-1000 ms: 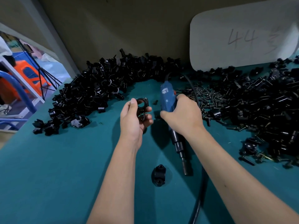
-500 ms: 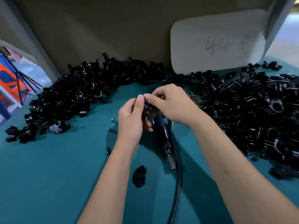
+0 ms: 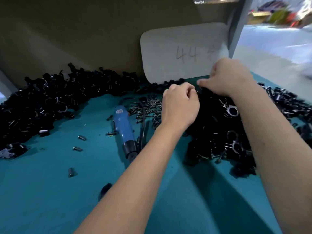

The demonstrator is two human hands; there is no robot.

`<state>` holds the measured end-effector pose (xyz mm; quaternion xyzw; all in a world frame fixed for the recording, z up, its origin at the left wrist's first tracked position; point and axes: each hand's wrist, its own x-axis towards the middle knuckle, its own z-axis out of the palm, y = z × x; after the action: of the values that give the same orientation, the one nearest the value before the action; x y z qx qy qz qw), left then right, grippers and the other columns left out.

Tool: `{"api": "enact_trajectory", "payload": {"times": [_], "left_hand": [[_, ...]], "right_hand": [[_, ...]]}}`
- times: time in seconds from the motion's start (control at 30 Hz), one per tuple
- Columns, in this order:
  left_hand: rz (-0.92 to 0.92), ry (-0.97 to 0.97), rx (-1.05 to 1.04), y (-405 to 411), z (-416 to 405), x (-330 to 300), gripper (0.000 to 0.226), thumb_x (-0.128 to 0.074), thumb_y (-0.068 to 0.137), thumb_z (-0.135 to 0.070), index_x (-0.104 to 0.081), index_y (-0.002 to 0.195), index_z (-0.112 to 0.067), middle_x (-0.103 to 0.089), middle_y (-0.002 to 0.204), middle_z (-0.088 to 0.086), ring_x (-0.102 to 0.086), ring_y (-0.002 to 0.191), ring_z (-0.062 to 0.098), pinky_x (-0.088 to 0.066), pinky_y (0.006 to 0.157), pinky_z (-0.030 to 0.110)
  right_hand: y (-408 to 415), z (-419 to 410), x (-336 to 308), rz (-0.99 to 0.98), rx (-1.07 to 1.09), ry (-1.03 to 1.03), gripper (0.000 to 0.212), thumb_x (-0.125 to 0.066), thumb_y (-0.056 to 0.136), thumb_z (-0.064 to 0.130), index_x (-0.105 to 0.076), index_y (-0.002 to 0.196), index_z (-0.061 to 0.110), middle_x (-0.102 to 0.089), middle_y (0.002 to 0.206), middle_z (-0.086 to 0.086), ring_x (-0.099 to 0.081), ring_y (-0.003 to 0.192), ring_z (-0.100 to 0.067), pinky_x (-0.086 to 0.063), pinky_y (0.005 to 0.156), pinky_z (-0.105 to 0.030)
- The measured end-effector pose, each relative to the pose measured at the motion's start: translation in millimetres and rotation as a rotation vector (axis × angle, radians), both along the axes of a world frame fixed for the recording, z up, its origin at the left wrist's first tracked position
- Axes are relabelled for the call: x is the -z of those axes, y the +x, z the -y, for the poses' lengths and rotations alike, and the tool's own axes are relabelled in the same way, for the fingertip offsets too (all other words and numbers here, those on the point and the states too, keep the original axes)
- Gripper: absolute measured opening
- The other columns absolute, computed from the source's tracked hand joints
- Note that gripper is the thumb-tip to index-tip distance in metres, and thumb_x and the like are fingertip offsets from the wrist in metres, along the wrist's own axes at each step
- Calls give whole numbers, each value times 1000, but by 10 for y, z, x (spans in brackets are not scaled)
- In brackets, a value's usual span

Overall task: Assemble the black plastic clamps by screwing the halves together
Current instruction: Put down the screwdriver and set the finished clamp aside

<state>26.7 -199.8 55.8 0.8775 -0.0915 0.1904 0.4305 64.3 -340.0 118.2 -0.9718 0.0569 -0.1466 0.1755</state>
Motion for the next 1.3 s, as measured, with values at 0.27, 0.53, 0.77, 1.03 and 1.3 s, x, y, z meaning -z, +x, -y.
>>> {"api": "enact_trajectory", "payload": {"times": [0.27,0.53,0.77,1.03,1.3], "left_hand": [[-5,202,-21,-70,59,223,34,-53,91,-6,-66,122,-13,-50,121,7,-42,115,26,-42,97,34],[-89,359,-222,-128,-618,208,23,-60,84,-14,-73,102,-20,-56,106,9,-51,108,35,-44,85,34],[-387,357,-544,-263,-1380,342,60,-80,79,-38,-49,128,-22,-44,129,17,-45,118,40,-42,92,45],[-309,-148,-570,-357,-1691,341,79,-77,63,-40,-48,135,-24,-67,110,4,-63,93,24,-46,78,33],[-352,-541,-570,-458,-1929,376,63,-70,64,-31,-53,125,-26,-71,106,10,-75,78,32,-64,71,57]], "right_hand": [[53,152,202,-68,60,-23,26,-82,83,27,-64,80,9,-67,90,-19,-63,86,-37,-50,75,-37],[-255,-731,136,78,-456,64,23,-78,85,33,-64,70,22,-60,67,11,-60,66,-9,-47,67,-26],[-454,-1359,551,-378,-757,-328,29,-56,86,-1,-77,103,11,-75,98,-9,-69,95,-31,-59,83,-37],[-444,-1446,696,-482,-705,-148,35,-89,75,42,-73,91,16,-76,82,-6,-72,77,-25,-57,67,-30],[-445,-1520,765,-573,-653,-36,19,-73,93,2,-68,76,8,-70,73,-5,-67,51,-19,-57,49,-26]]}}
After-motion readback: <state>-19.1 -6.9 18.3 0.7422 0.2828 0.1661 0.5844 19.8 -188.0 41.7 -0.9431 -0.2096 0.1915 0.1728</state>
